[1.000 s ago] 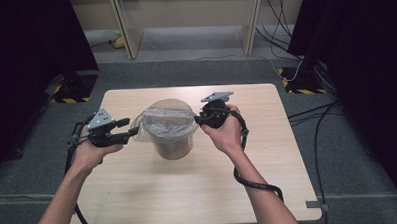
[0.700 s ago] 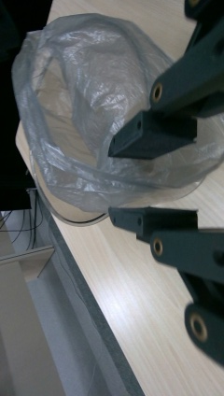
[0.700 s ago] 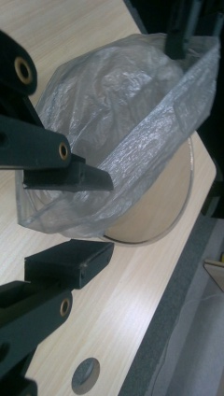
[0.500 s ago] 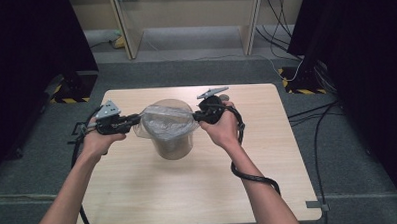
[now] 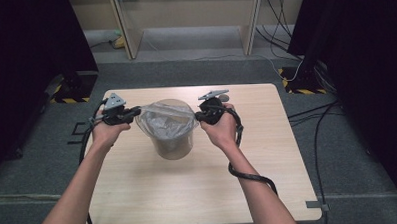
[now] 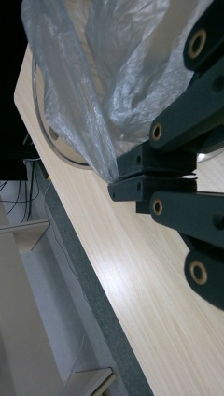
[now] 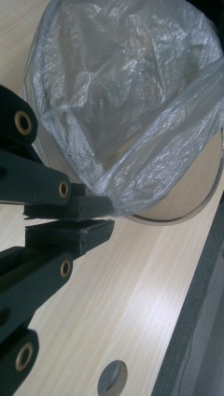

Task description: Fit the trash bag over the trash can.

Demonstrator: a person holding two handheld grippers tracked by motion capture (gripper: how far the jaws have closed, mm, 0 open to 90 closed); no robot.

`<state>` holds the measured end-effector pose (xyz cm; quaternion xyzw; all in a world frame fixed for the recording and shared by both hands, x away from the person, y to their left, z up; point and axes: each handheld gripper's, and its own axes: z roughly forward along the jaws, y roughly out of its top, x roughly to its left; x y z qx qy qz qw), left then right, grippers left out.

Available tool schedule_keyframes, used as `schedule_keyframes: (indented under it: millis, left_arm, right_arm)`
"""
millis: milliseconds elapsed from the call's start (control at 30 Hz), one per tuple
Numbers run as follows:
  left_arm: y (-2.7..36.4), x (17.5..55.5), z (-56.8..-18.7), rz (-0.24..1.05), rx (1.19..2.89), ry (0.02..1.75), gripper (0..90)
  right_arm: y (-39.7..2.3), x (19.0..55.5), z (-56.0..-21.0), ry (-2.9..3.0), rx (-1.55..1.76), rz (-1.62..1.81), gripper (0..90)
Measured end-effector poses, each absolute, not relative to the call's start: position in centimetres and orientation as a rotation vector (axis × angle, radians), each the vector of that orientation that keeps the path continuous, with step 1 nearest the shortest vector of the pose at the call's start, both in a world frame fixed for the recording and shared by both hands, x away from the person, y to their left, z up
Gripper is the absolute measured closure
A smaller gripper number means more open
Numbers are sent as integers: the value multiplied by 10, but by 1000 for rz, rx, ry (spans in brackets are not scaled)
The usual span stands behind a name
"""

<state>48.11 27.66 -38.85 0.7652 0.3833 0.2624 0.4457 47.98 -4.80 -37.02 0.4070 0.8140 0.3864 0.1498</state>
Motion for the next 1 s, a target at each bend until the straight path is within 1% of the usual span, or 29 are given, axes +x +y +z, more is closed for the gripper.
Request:
schedule_keyframes:
  millis: [100, 133, 200, 300, 333, 433, 600, 733, 867, 1000]
  left_arm:
    - [275, 484, -391, 641, 1901, 953, 866]
    - [275, 484, -392, 643, 1897, 954, 846]
    - [277, 481, -390, 638, 1864, 961, 778]
    - [282, 474, -384, 627, 1822, 979, 608]
    - [284, 470, -382, 620, 1811, 981, 564]
    - [289, 457, -373, 596, 1766, 973, 480]
    - [297, 435, -367, 582, 1770, 938, 463]
    - [300, 418, -368, 562, 1784, 912, 431]
    - [306, 409, -379, 505, 1758, 965, 399]
    - [306, 411, -393, 380, 1689, 984, 367]
  right_arm:
    - [-48, 479, -374, 2358, 1174, 1084, 871]
    - [-48, 479, -374, 2361, 1175, 1079, 871]
    - [-49, 478, -374, 2357, 1172, 1089, 871]
    - [-51, 476, -371, 2352, 1174, 1106, 869]
    - [-51, 475, -370, 2351, 1170, 1107, 867]
    - [-51, 474, -369, 2349, 1168, 1121, 856]
    - [-51, 472, -368, 2347, 1172, 1121, 850]
    - [-53, 471, -368, 2343, 1173, 1124, 835]
    - [-57, 471, -365, 2316, 1209, 1155, 752]
    - [-59, 470, -361, 2292, 1226, 1198, 690]
